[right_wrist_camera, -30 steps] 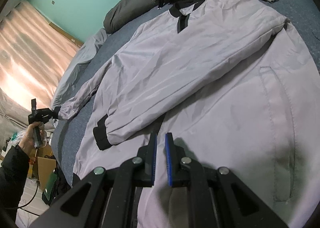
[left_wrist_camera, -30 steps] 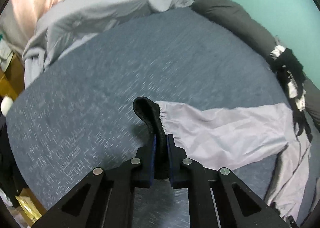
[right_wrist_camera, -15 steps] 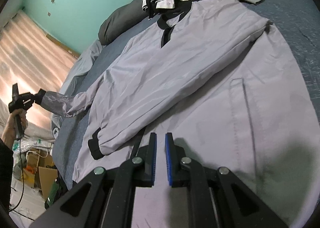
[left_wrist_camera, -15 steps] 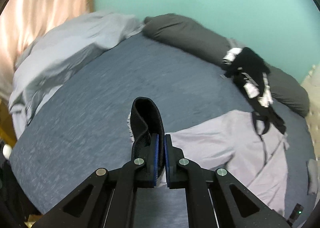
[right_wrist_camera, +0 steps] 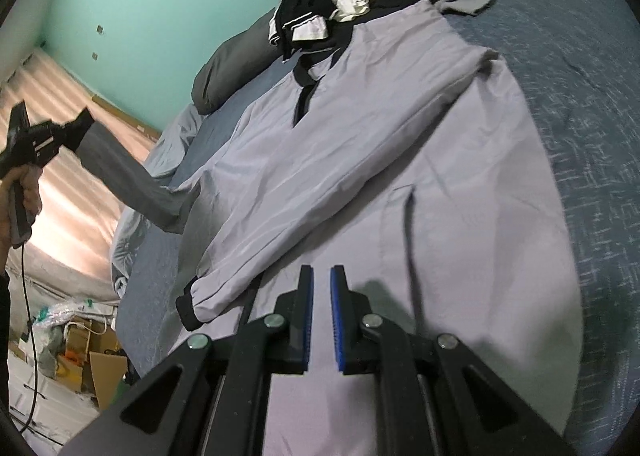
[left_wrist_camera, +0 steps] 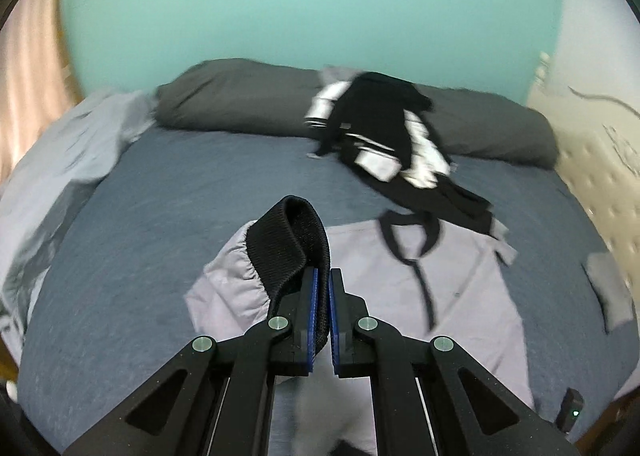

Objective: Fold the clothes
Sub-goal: 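Lift the sleeve by its cuff with the left gripper toward the jacket front, then lay the black cuff across the jacket front and open the left gripper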

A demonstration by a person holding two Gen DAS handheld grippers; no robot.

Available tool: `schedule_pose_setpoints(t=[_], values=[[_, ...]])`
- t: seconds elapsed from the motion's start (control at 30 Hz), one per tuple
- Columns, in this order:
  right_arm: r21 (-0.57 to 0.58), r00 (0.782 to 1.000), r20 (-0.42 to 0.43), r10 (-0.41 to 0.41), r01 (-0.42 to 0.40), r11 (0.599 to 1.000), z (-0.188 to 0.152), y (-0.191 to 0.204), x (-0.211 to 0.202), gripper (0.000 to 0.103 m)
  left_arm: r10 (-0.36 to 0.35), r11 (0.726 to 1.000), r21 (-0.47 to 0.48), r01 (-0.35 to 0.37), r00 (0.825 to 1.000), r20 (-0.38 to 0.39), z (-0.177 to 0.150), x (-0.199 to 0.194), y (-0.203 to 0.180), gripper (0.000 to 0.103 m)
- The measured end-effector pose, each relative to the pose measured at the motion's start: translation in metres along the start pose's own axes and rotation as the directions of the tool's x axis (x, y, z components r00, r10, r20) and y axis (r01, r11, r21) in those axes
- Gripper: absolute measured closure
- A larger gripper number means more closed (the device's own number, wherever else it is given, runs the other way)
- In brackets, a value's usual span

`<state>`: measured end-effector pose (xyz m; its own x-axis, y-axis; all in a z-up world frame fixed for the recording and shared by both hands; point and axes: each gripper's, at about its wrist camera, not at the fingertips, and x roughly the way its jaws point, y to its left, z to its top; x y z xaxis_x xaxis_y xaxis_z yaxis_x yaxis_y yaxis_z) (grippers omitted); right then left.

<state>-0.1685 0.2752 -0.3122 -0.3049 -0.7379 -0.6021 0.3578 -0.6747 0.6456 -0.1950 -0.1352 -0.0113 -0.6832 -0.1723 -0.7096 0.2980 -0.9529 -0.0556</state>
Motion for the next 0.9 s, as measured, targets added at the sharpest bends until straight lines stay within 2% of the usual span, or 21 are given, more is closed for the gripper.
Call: schedule_pose_setpoints(t=[0.13,0.3,0.57,0.67,0.77,0.9], values=[[0.01,1.0,0.016,0.01,-0.01,1.0,0.001,-0.006,-0.011,0.093,-0.055,0.995,0.086,0.057,0.998,-0.015,0.002,0.015,-0.071,0.098],[-0.025,0.999,0.048,-0.005,0.006,1.0,0.007,-0.007,-0.028,0.094,-0.137,0.973,0.181,0.143,0.989,-0.047,-0.009,0.031,-0.159,0.098],[0.047,0.995,0.102,0.001,-0.006,0.999,0.018,-0.035,-0.051,0.094,-0.211,0.925,0.282,0.254,0.962,-0.175,-0.075,0.082,-0.274,0.098],[0.069,0.994,0.106,-0.002,-0.005,0.998,0.019,-0.043,-0.055,0.094,-0.209,0.91,0.305,0.281,0.946,-0.248,-0.115,0.11,-0.298,0.098],[0.081,0.994,0.108,0.0,-0.009,0.997,0.019,-0.048,-0.057,0.094,-0.205,0.903,0.305,0.302,0.928,-0.312,-0.147,0.135,-0.306,0.098],[0.088,0.995,0.103,0.009,-0.018,0.996,0.02,-0.049,-0.055,0.094,-0.234,0.904,0.264,0.335,0.907,-0.349,-0.165,0.14,-0.296,0.096]])
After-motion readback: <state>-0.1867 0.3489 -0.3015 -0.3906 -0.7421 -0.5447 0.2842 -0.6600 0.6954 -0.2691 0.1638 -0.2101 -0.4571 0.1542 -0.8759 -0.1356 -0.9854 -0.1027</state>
